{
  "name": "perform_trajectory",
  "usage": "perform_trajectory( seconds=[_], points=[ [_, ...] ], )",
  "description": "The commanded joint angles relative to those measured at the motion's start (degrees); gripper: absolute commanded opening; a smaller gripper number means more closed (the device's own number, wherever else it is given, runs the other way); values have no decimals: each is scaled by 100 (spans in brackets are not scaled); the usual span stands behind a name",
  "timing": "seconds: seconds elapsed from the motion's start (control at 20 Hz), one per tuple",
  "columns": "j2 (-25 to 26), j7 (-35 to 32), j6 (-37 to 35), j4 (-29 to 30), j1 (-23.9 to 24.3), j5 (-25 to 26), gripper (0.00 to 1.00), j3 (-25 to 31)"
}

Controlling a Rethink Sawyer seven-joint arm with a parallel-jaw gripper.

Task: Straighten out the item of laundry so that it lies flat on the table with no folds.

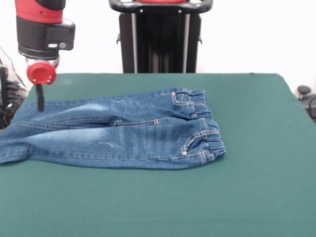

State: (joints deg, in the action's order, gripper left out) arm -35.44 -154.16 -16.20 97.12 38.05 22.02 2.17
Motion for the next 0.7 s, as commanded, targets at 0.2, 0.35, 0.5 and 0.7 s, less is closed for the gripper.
perform_trajectory(
  seconds=[0.2,0.35,0.5,0.7],
  points=[
    [-74,-79,-437,963,-303,-612,100,1173],
    [-136,-163,-383,1077,-355,-742,100,1276],
    [-122,-223,-365,1093,-467,-821,100,1252],
    [74,-362,-215,1017,-667,-872,100,1104]
  ],
)
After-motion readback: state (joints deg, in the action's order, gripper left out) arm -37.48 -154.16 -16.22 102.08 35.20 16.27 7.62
